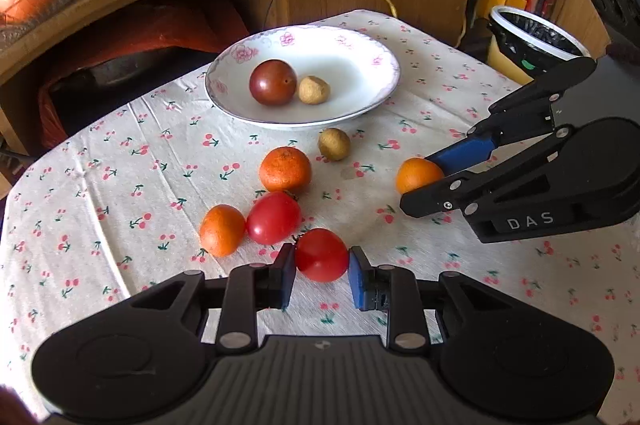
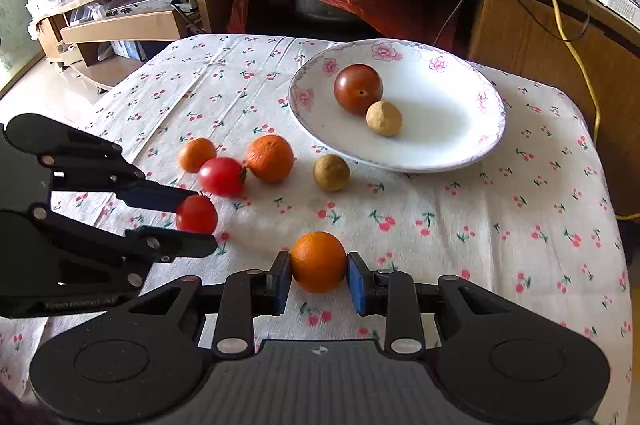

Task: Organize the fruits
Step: 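Grasp a tangerine with the right tool while the left tool grasps a cherry tomato, then carry the tangerine and cherry tomato toward the white bowl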

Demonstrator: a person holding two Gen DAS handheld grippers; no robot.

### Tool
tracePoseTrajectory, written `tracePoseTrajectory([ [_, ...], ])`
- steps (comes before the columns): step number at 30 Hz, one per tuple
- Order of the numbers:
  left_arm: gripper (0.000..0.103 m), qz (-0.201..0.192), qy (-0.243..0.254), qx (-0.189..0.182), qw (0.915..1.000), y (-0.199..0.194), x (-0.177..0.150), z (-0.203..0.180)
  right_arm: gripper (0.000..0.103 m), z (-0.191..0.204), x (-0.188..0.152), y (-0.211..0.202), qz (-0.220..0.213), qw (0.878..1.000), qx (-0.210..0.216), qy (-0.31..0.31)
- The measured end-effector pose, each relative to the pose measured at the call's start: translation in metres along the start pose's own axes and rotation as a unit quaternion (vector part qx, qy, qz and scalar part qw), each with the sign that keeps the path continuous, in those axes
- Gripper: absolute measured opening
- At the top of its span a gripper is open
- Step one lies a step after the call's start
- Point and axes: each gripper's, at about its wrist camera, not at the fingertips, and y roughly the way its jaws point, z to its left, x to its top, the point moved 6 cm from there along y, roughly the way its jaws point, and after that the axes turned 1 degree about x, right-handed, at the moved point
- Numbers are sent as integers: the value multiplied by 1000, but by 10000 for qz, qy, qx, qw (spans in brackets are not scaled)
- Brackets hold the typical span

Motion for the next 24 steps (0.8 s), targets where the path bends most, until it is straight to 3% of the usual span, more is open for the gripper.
tracePoseTrajectory([
  [14, 36, 371, 276, -103, 9989, -30, -40, -33, 25, 25, -54, -34, 323, 9993, -117, -161],
  [24, 37, 316, 245, -158, 9991, -27, -44, -32, 28, 27, -55, -27, 275, 9995, -92, -112],
])
